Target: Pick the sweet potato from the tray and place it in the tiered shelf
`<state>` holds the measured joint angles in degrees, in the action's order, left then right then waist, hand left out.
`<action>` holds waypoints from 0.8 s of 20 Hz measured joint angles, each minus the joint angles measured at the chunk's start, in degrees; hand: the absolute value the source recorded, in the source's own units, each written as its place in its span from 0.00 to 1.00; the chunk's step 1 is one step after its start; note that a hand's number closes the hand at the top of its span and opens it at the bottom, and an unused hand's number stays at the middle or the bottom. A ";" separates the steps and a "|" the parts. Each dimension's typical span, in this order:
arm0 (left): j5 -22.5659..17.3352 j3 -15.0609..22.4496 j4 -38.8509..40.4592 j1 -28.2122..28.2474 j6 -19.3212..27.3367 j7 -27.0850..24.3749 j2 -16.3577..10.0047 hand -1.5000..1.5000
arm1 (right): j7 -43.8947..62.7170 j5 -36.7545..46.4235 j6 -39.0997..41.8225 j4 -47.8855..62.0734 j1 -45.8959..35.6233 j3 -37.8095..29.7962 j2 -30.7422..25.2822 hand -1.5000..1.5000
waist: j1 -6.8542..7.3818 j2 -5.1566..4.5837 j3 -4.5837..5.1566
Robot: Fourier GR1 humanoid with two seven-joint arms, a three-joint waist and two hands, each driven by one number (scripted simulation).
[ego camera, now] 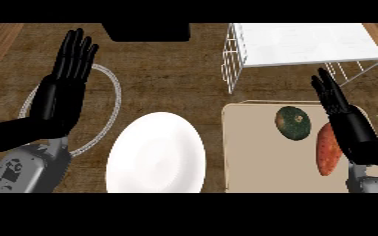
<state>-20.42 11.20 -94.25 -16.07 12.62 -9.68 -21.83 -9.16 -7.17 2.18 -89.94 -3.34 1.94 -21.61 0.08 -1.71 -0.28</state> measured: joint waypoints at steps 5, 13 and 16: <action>2.22 -2.05 2.56 2.87 3.00 4.21 -1.24 0.50 | 4.40 -4.82 3.96 2.60 -4.48 -3.65 -2.00 1.00 | 0.39 1.20 0.17; 3.68 -3.41 3.36 8.85 6.65 10.96 -2.75 0.50 | 11.36 -16.13 3.71 4.98 -5.05 -15.87 -3.95 0.00 | -0.06 1.72 0.24; 4.70 -3.27 3.39 9.52 7.61 12.06 -2.11 0.50 | 11.90 -21.05 11.15 2.32 -1.88 -18.68 -7.67 0.00 | -0.52 1.82 0.26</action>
<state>-15.72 7.93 -90.85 -6.55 20.22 2.38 -23.95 2.74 -28.23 13.33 -87.62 -5.22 -16.74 -29.28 -0.44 0.12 -0.03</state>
